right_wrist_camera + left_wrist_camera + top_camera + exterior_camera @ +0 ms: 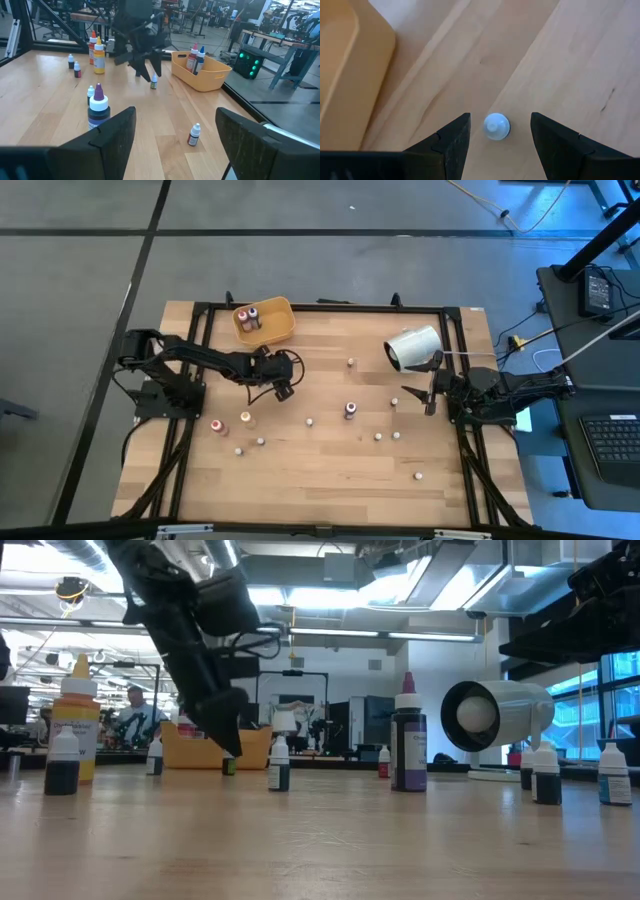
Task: Pick & Place food coloring
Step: Put the small green food coloring bottle into the yellow bin
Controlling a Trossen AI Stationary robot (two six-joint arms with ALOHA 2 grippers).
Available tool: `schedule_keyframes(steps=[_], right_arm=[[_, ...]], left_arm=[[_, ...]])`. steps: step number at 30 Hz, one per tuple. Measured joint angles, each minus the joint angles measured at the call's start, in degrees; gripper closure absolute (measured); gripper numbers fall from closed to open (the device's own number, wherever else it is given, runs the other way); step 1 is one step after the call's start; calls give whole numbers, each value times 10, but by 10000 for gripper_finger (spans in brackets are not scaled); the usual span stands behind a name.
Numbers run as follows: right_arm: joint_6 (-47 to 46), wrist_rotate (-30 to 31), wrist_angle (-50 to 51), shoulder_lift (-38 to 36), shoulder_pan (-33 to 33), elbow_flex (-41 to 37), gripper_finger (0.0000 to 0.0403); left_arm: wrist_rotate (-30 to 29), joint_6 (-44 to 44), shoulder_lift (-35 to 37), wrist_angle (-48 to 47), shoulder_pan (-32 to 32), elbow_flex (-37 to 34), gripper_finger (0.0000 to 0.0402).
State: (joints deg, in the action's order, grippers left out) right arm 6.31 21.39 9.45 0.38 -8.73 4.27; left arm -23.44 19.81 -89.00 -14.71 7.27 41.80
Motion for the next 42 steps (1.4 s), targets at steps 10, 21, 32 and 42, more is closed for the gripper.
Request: schedule_keyframes(steps=[10,21,32,42], right_arm=[[0,0,0,0,0,0,127],[2,0,0,0,0,0,128],[2,0,0,0,0,0,128],[2,0,0,0,0,0,128]], left_arm=[[-24,-14,-14,0,0,0,246],[-21,-25,-12,0,0,1,343],[5,-15,20,2,3,83,341],[-68,-9,23,-3,72,155,341]])
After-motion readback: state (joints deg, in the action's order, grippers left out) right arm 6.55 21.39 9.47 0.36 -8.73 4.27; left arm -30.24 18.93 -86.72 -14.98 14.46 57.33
